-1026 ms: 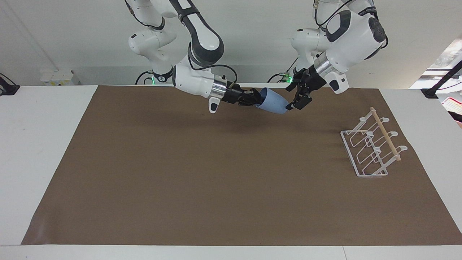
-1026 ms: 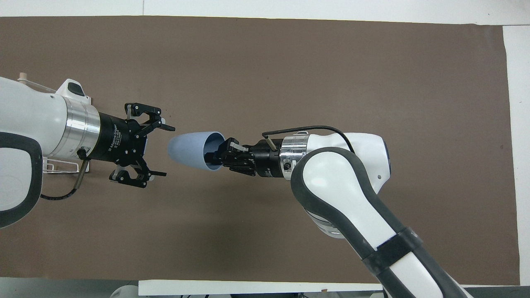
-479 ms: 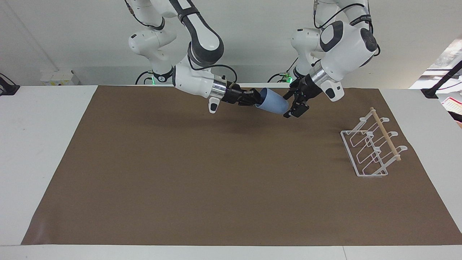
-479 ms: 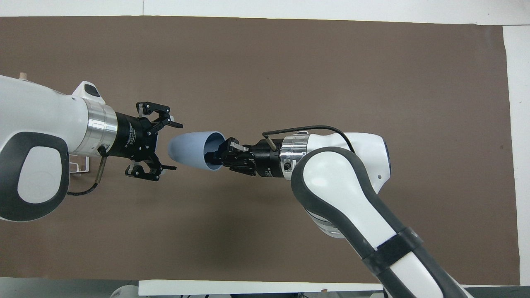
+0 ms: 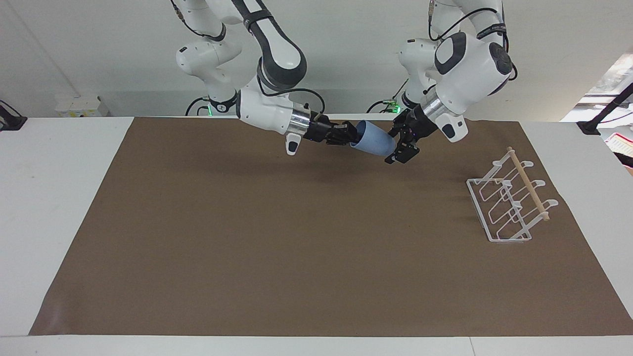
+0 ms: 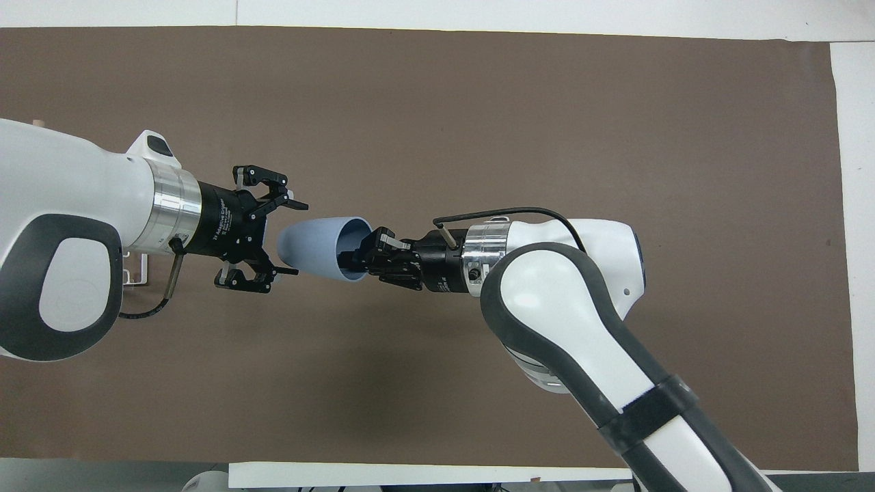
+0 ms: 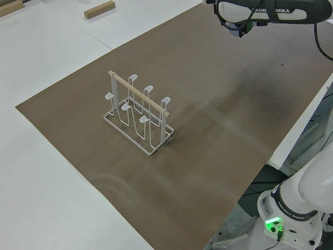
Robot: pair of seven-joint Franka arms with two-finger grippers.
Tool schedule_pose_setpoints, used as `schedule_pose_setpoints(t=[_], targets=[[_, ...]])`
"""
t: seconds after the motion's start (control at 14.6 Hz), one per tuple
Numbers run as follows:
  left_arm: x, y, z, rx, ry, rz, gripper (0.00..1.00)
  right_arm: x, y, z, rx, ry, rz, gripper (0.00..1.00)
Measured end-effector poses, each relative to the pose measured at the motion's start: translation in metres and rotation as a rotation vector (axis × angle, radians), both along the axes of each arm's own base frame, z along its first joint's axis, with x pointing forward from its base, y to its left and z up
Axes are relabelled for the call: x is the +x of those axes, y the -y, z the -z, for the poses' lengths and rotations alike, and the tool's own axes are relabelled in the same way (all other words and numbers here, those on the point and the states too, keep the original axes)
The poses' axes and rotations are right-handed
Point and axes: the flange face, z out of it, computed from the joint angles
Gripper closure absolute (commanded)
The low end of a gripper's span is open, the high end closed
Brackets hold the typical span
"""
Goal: Hang cup on cup holder
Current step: 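Close the left gripper on the cup base near the right gripper, then open the right gripper and withdraw it from the cup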
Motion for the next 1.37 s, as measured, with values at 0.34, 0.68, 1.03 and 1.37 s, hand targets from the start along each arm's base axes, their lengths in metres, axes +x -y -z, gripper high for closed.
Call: schedule_pose_setpoints(t=[0.34,0.68,1.03,1.37], targets=[[-0.001,0.003,0.001,0.005,0.001,0.007,1.0,0.001,0.003,0.002,-0.005,-0.001,0.009,0.95],[-0.001,0.004,0.001,0.004,0.0,0.007,1.0,0.001,0.003,0.002,-0.005,-0.002,0.01,0.01],[-0.006,0.013,0.0,0.003,-0.005,0.015,1.0,0.004,0.007,0.0,-0.004,0.0,0.013,0.01],[-0.004,0.012,0.0,0.007,0.0,0.011,1.0,0.042,0.079,-0.007,-0.062,0.058,-0.126,0.01]])
